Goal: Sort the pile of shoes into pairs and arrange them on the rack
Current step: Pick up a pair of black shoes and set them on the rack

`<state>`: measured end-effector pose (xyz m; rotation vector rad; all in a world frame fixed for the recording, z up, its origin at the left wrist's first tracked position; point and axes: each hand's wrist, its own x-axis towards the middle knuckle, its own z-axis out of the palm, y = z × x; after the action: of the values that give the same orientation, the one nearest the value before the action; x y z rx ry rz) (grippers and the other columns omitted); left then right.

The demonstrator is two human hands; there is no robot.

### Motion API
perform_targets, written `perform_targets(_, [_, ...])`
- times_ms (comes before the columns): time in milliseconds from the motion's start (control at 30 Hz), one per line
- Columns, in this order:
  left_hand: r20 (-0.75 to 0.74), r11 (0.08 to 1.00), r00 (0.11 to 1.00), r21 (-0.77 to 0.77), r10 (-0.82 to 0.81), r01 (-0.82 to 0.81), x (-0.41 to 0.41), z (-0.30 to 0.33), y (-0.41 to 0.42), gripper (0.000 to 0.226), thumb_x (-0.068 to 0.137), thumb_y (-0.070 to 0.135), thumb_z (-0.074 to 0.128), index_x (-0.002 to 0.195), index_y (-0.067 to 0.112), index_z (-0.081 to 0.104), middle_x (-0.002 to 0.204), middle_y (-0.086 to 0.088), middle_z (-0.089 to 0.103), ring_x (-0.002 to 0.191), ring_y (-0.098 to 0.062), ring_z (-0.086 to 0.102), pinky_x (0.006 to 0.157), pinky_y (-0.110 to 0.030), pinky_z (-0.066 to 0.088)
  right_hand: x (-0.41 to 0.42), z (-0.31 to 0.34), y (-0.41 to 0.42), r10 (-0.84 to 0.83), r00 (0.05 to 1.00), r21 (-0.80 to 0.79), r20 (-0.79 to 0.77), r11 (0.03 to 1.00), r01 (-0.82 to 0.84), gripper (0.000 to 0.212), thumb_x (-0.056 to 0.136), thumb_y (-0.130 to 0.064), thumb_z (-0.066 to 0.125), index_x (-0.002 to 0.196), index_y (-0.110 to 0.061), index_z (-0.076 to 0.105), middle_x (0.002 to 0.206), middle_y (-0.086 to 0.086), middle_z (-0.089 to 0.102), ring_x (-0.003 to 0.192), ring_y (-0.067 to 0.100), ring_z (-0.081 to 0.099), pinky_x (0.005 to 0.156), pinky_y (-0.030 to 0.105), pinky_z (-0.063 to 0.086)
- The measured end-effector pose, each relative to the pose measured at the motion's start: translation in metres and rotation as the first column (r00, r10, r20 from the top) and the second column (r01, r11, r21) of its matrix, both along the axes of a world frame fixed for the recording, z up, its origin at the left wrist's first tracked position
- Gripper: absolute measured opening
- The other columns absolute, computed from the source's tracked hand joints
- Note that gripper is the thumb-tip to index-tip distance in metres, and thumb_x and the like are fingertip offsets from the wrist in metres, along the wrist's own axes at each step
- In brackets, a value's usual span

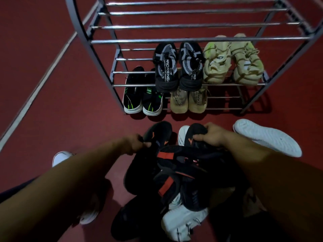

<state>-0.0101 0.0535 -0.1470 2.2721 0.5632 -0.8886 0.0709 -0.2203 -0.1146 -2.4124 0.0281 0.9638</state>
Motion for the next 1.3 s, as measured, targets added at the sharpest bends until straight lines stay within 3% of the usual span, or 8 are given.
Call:
perform_targets(167, [0.282, 0.972, 0.959, 0.222, 0.010, -0.075, -0.034, -0.008, 0.000, 0.053, 0.090, 0.032, 0.058, 0.136, 0.009, 0.046, 0.134, -0.019, 0.053, 0.117, -0.038, 0.055, 0.095, -0.040, 0.046, -0.026, 0.016, -0.012, 0.003, 0.999, -0.015, 0.040, 1.000, -0.002, 0.035, 0.084, -0.020, 0.071, 0.115, -0.004, 0.064, 0.109, 0.007, 0.066, 0.099, 0.024, 0.062, 0.080, 0.024, 0.041])
perform_targets(333, [0.229, 0.996, 0.969, -0.015, 0.090, -0.088, -0.073, -0.015, -0.031, 0.050, 0.076, 0.024, 0.056, 0.125, 0.018, 0.058, 0.126, -0.010, 0.063, 0.118, -0.031, 0.058, 0.101, -0.040, 0.046, -0.056, -0.001, -0.014, -0.019, 0.999, 0.007, 0.041, 1.000, 0.019, 0.043, 0.085, -0.008, 0.065, 0.127, -0.005, 0.058, 0.124, 0.013, 0.065, 0.114, 0.027, 0.060, 0.097, 0.030, 0.044])
perform_targets(633, [0.479, 0.882, 0.844, 0.254, 0.242, -0.397, -0.095, -0.018, -0.035, 0.036, 0.089, 0.013, 0.044, 0.122, 0.015, 0.056, 0.123, -0.011, 0.053, 0.111, -0.032, 0.046, 0.095, -0.040, 0.039, -0.062, -0.024, 0.004, 0.131, 0.991, -0.346, 0.032, 0.931, -0.112, 0.085, 0.077, -0.078, 0.032, 0.134, -0.018, 0.053, 0.139, 0.017, 0.051, 0.128, 0.035, 0.048, 0.104, 0.043, 0.042])
perform_targets(867, [0.040, 0.840, 0.839, -0.018, 0.543, -0.543, -0.093, -0.027, -0.012, 0.052, 0.082, 0.027, 0.070, 0.125, 0.001, 0.056, 0.124, -0.018, 0.063, 0.110, -0.033, 0.062, 0.093, -0.038, 0.052, -0.050, -0.022, -0.011, 0.022, 0.981, -0.285, 0.192, 0.958, 0.034, 0.067, 0.097, -0.055, 0.030, 0.119, -0.001, 0.064, 0.129, 0.023, 0.060, 0.118, 0.041, 0.056, 0.098, 0.040, 0.045])
perform_targets(967, [-0.146, 0.843, 0.848, -0.110, 0.510, -0.526, -0.095, -0.017, -0.017, 0.023, 0.092, 0.021, 0.061, 0.095, -0.002, 0.061, 0.077, -0.018, 0.067, 0.060, -0.024, 0.068, 0.051, -0.028, 0.051, -0.042, -0.016, -0.028, -0.207, 0.969, -0.201, 0.134, 0.952, 0.232, 0.070, 0.098, -0.054, 0.031, 0.122, 0.004, 0.061, 0.133, 0.025, 0.057, 0.124, 0.039, 0.053, 0.104, 0.039, 0.040])
perform_targets(1033, [-0.234, 0.827, 0.831, -0.145, 0.505, -0.543, -0.097, -0.016, -0.017, 0.028, 0.096, 0.018, 0.054, 0.075, -0.001, 0.060, 0.066, -0.018, 0.061, 0.032, -0.016, 0.054, 0.036, -0.026, 0.043, -0.038, -0.011, -0.034, -0.377, 0.920, -0.070, 0.105, 0.920, 0.385, 0.065, 0.099, -0.051, 0.034, 0.102, 0.004, 0.069, 0.106, 0.021, 0.070, 0.108, 0.034, 0.062, 0.100, 0.038, 0.044])
perform_targets(1167, [-0.048, 0.727, 0.754, -0.229, 0.655, -0.647, -0.094, -0.010, -0.009, 0.033, 0.093, 0.013, 0.056, 0.121, -0.004, 0.060, 0.112, -0.019, 0.061, 0.091, -0.031, 0.061, 0.073, -0.033, 0.046, -0.043, 0.000, -0.009, -0.419, 0.908, 0.066, -0.009, 0.906, 0.419, 0.049, 0.100, -0.041, 0.038, 0.090, -0.007, 0.071, 0.075, 0.009, 0.069, 0.063, 0.021, 0.066, 0.065, 0.027, 0.055])
perform_targets(1300, [0.101, 0.642, 0.651, -0.329, 0.753, -0.692, -0.094, 0.004, 0.005, 0.024, 0.088, 0.023, 0.060, 0.073, 0.005, 0.061, 0.073, -0.010, 0.064, 0.071, -0.027, 0.058, 0.056, -0.027, 0.045, -0.062, 0.002, 0.015, -0.204, 0.877, 0.224, -0.436, 0.919, 0.325, 0.020, 0.099, -0.025, 0.048, 0.111, -0.017, 0.061, 0.082, 0.004, 0.074, 0.055, 0.011, 0.065, 0.045, 0.017, 0.046])
